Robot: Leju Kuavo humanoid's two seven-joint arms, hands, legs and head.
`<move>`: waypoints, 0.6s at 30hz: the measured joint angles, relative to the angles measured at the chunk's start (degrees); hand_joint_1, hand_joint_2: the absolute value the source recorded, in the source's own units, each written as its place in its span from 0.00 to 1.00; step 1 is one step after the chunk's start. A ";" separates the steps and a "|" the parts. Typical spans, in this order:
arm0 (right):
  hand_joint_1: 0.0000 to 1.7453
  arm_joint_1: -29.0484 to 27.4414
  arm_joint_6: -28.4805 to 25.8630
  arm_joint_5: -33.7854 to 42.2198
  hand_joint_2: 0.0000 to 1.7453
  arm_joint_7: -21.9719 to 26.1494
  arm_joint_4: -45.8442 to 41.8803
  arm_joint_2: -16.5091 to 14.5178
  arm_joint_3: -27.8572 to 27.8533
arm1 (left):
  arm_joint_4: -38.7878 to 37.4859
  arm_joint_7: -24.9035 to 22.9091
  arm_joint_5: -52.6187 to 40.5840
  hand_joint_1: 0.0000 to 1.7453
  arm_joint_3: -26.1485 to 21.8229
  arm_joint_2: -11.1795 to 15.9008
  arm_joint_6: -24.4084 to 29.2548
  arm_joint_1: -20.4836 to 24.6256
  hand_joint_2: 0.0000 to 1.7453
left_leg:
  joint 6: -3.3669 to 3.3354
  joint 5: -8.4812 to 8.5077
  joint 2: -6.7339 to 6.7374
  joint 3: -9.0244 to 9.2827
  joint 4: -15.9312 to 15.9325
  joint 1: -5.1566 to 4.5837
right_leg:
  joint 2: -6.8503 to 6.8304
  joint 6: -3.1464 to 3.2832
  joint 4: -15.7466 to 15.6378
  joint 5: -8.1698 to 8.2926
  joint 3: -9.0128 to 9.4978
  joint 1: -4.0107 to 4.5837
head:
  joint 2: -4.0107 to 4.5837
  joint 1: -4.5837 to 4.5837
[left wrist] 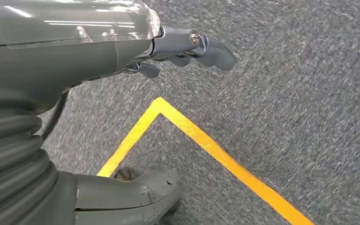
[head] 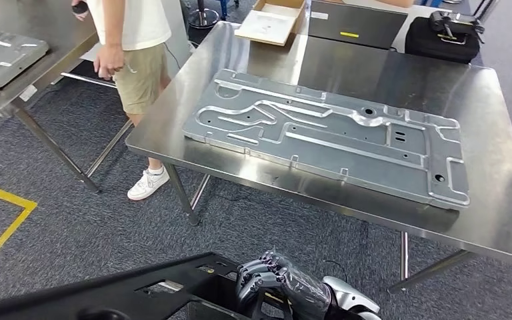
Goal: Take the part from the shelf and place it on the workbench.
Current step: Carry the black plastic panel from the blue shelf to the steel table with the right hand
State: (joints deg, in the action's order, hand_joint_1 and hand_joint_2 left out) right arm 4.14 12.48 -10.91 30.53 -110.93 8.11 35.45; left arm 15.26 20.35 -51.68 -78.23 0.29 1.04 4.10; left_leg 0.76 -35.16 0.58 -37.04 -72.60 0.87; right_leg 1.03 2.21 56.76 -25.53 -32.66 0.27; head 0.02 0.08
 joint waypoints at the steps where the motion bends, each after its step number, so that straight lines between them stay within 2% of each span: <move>1: 1.00 -0.11 0.00 0.00 1.00 0.00 0.01 0.03 0.00 | 0.00 -0.01 0.00 0.00 -0.01 0.02 0.01 -0.11 1.00 | 0.10 0.04 -0.19 -1.13 -1.62 0.01 | 0.85 0.00 0.19 -0.10 -0.02 0.02 | 0.00 0.01; 2: 1.00 -0.19 0.00 0.00 1.00 0.00 0.01 0.05 0.00 | 0.00 -0.02 0.00 0.00 -0.02 0.04 0.01 -0.16 1.00 | 0.16 1.24 -0.26 -1.28 -1.11 0.03 | 1.69 -0.07 0.42 -0.23 -0.03 0.02 | -0.01 0.01; 3: 1.00 -0.23 0.00 0.00 1.00 0.00 0.01 0.05 0.00 | 0.00 -0.03 -0.01 0.00 -0.02 0.04 0.01 -0.14 1.00 | 0.17 3.40 -0.47 -0.35 1.57 0.09 | 2.51 -0.21 0.73 -0.42 0.00 -0.01 | 0.00 0.01; 4: 1.00 -0.24 0.00 0.00 1.00 0.00 0.01 0.07 0.00 | 0.00 -0.03 -0.01 0.00 -0.02 0.04 0.01 -0.10 1.00 | 0.12 5.61 -1.37 1.17 5.42 0.22 | 3.26 -0.42 1.12 -0.67 -0.03 -0.08 | 0.00 0.01; 5: 1.00 -0.24 0.00 0.00 1.00 0.00 0.01 0.08 0.00 | 0.00 -0.02 -0.01 0.00 -0.02 0.05 0.00 -0.04 1.00 | 0.07 7.10 -2.60 2.59 8.88 0.29 | 3.95 -0.68 1.61 -0.93 -0.21 -0.07 | 0.00 0.01; 6: 1.00 -0.28 0.01 0.00 1.00 0.00 0.00 0.08 0.00 | 0.00 -0.01 -0.01 0.00 -0.02 0.05 -0.02 -0.01 1.00 | -0.06 7.94 -3.57 3.59 11.30 0.35 | 4.57 -0.98 2.02 -1.11 -0.49 -0.10 | 0.01 0.01; 7: 1.00 -0.33 0.03 0.00 1.00 0.01 0.00 0.09 0.00 | 0.00 0.04 0.05 0.00 -0.02 0.05 -0.03 0.01 1.00 | -0.21 8.04 -4.30 4.02 12.39 0.34 | 5.12 -1.28 2.29 -1.19 -0.82 -0.16 | 0.01 0.00; 9: 1.00 -0.48 0.03 -0.01 1.00 0.11 -0.02 0.10 -0.06 | 0.00 0.16 0.32 0.00 -0.04 0.03 -0.09 0.08 1.00 | -0.72 8.07 -3.63 4.10 12.61 0.27 | 6.10 -1.92 2.33 -1.03 -1.28 -0.27 | 0.00 0.00; 10: 1.00 -0.59 -0.01 -0.02 1.00 0.22 -0.05 0.10 -0.15 | 0.00 0.22 0.49 0.00 -0.07 0.00 -0.10 0.17 1.00 | -1.05 8.23 -3.08 4.21 12.88 0.33 | 5.73 -2.20 2.43 -1.09 -1.36 -0.25 | 0.00 -0.01; 12: 1.00 -0.69 -0.11 -0.03 1.00 0.49 -0.11 0.10 -0.41 | 0.00 0.32 0.73 0.00 -0.14 -0.06 -0.12 0.28 1.00 | -1.82 8.51 -1.74 4.53 13.50 0.53 | 2.94 -2.76 5.00 -2.72 -2.61 -0.04 | 0.00 -0.04; 13: 1.00 -0.72 -0.16 -0.04 1.00 0.58 -0.14 0.10 -0.51 | 0.00 0.35 0.81 0.00 -0.21 -0.07 -0.09 0.23 1.00 | -2.08 8.53 -1.01 4.64 13.64 0.51 | 1.18 -2.98 7.90 -4.28 -4.04 -0.09 | 0.00 -0.05; 14: 1.00 -0.74 -0.20 -0.04 1.00 0.62 -0.14 0.10 -0.58 | 0.00 0.38 0.89 0.00 -0.30 -0.07 -0.04 0.10 1.00 | -2.25 8.47 -0.28 4.68 13.68 0.46 | 0.08 -3.20 11.59 -6.03 -6.03 -0.21 | 0.00 -0.05; 15: 1.00 -0.83 -0.21 -0.04 1.00 0.63 -0.14 0.10 -0.66 | 0.00 0.38 0.98 0.00 -0.38 -0.07 0.02 -0.03 1.00 | -2.31 8.39 0.47 4.68 13.67 0.44 | -0.32 -3.40 15.11 -7.31 -8.00 -0.43 | 0.00 -0.05; 16: 1.00 -0.97 -0.22 -0.04 1.00 0.63 -0.14 0.10 -0.75 | 0.00 0.34 1.06 0.00 -0.44 -0.07 0.09 -0.10 1.00 | -2.32 8.29 1.21 4.73 13.66 0.44 | -0.50 -3.59 17.31 -7.65 -9.33 -0.67 | 0.01 -0.05; 17: 1.00 -1.11 -0.22 -0.04 1.00 0.63 -0.14 0.10 -0.85 | 0.00 0.30 1.13 0.00 -0.48 -0.08 0.14 -0.12 1.00 | -2.27 8.15 1.94 4.84 13.66 0.45 | -0.67 -3.75 17.49 -6.86 -9.63 -0.90 | 0.00 -0.05; 18: 1.00 -1.22 -0.21 -0.04 1.00 0.63 -0.15 0.10 -0.97 | 0.00 0.26 1.15 0.00 -0.49 -0.08 0.18 -0.08 1.00 | -2.15 7.98 2.61 5.05 13.65 0.47 | -1.04 -3.83 15.42 -5.07 -8.70 -1.07 | 0.00 -0.05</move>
State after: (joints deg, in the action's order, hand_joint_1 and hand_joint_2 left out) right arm 2.92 12.27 -10.95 31.17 -111.08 8.22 34.48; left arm 15.26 20.61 -50.52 -78.72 0.21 1.22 4.02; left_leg -1.39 -27.17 3.19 -31.99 -58.95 1.35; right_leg -0.01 -1.62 72.18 -30.60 -41.36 -0.80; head 0.02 0.03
